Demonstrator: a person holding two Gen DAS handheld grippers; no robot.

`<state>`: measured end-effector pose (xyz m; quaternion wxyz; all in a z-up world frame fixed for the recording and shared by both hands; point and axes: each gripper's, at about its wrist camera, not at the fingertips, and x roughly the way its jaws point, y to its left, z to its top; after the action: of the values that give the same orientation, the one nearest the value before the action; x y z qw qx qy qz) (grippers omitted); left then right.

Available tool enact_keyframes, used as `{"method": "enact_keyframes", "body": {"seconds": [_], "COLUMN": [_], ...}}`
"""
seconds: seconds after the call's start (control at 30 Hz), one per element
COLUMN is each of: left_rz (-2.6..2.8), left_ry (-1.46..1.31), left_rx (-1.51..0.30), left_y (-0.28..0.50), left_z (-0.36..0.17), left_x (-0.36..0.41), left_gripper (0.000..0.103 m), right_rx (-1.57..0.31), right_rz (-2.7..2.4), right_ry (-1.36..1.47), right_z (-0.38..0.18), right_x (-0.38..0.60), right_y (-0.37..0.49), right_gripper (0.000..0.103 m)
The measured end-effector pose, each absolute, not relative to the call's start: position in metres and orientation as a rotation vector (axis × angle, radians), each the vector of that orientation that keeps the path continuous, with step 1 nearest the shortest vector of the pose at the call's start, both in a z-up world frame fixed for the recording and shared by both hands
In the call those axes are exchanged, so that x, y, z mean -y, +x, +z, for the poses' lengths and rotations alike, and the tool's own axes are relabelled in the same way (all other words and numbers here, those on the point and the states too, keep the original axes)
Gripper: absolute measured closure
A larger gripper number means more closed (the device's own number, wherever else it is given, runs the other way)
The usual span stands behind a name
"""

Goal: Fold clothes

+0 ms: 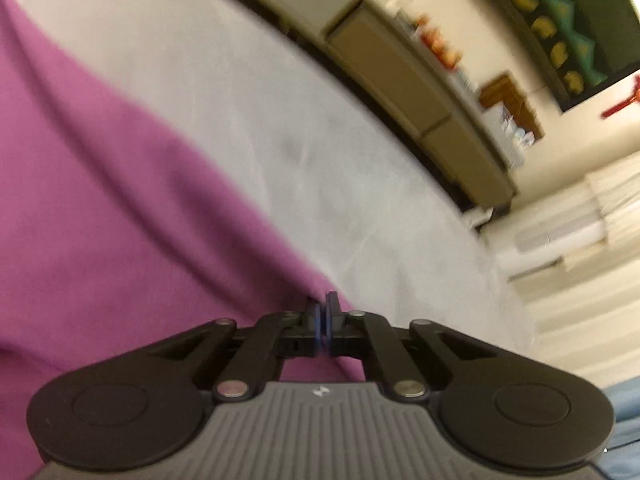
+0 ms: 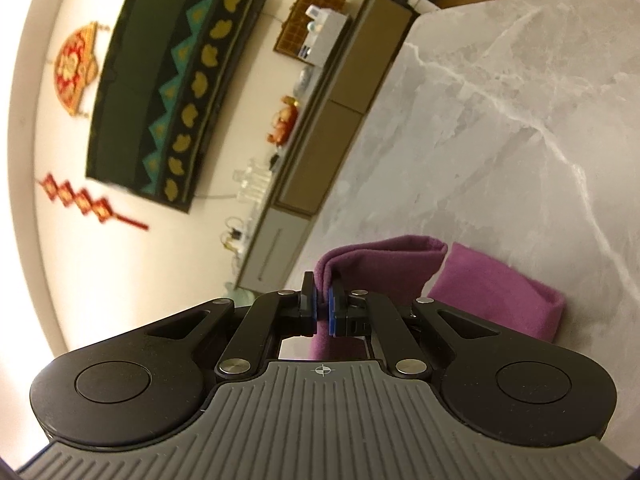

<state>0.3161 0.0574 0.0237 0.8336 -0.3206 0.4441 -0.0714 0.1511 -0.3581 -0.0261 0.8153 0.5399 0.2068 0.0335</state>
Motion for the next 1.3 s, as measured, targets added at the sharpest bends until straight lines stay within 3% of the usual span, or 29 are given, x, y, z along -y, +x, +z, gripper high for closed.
{"method": "enact_keyframes", "body": {"seconds": [0.2, 0.33, 0.5, 0.63, 0.7, 0.87, 1.1, 1.3], "left_rz": [-0.204, -0.155, -0.182, -0.28, -0.289, -0.252, -0.339, -0.309], "left_ry": [-0.67, -0.691, -0.699, -0.633, -0.568, -0.565, -0.421, -0.398], "left_rx": [-0.806, -0.913, -0.84, -0.753, -0.797, -0.918, -0.8, -0.913], "left_y": [0.177, 0.116, 0.124, 0.109, 0.097, 0.101, 0.093, 0.106], "left_z": [0.042, -0.013, -0.006, 0.033, 0.022, -0.035, 0.016, -0.025], "left_x": [-0.098, -0.113, -0.119, -0.104, -0.09, -0.072, -0.047, -0.024], "left_gripper": [0.101, 0.101, 0.101, 0.101, 0.101, 0.101, 0.101, 0.101], "right_rx": [-0.49, -0.685, -0.731, -0.588, -0.573, -0.746, -0.555, -0.73], "right_rz": [0.179, 0.056, 0.02, 0.06, 0.033, -0.104, -0.055, -0.171], "right_ry": [1.039, 1.008, 0.927, 0.872, 0.806, 0.74, 0.721, 0.703], "right_z": [-0.021, -0.054, -0.062, -0.035, -0.027, -0.06, -0.017, -0.053], "right_x": [0.355, 0.351, 0.341, 0.345, 0.348, 0.359, 0.368, 0.378], "right_y": [0.143, 0.137, 0.135, 0.121, 0.113, 0.127, 0.1, 0.11], "right_gripper": [0.1, 0.1, 0.1, 0.1, 0.1, 0.1, 0.1, 0.1]}}
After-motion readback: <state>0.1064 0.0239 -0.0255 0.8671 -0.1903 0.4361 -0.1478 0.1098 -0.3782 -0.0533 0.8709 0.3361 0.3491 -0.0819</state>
